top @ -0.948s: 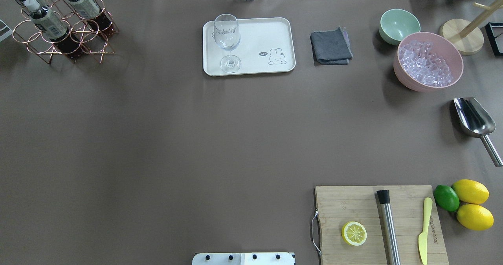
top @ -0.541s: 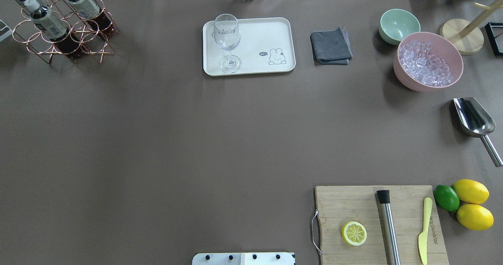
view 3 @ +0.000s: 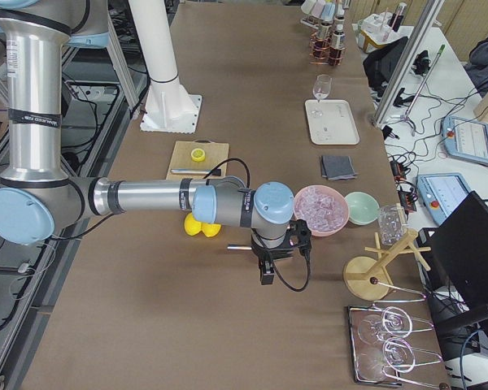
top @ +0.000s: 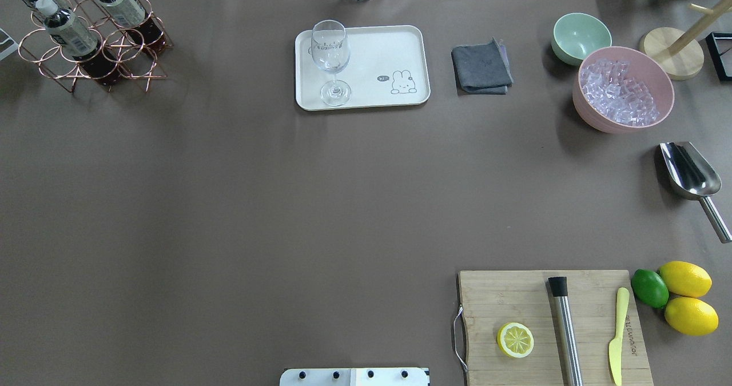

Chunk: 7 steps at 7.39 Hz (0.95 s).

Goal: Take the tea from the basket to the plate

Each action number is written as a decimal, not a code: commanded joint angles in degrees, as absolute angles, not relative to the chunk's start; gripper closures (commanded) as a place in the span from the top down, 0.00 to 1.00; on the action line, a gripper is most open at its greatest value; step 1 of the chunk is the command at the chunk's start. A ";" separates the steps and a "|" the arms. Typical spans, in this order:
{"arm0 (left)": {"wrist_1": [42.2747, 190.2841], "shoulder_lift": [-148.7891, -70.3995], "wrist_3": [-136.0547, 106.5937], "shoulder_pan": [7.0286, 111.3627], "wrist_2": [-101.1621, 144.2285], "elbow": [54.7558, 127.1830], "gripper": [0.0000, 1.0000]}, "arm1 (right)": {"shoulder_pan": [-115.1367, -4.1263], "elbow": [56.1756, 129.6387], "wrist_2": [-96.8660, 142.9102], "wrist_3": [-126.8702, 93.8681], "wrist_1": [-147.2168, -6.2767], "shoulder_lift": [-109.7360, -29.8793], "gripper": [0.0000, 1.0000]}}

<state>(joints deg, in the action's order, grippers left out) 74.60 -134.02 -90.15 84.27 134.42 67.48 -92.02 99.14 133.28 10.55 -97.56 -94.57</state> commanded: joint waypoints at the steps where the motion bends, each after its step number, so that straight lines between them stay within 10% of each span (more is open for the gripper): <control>1: 77.59 -137.63 -91.05 84.20 134.30 61.19 0.97 | -92.02 99.23 133.33 10.55 -97.56 -94.57 0.99; 7: 82.08 -137.20 -93.60 82.27 134.30 59.33 0.97 | -92.02 99.23 133.42 10.55 -97.56 -94.66 0.99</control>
<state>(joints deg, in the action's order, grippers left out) 81.12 -137.31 -93.41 82.92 134.30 59.31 -92.02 99.23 133.41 10.55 -97.56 -94.57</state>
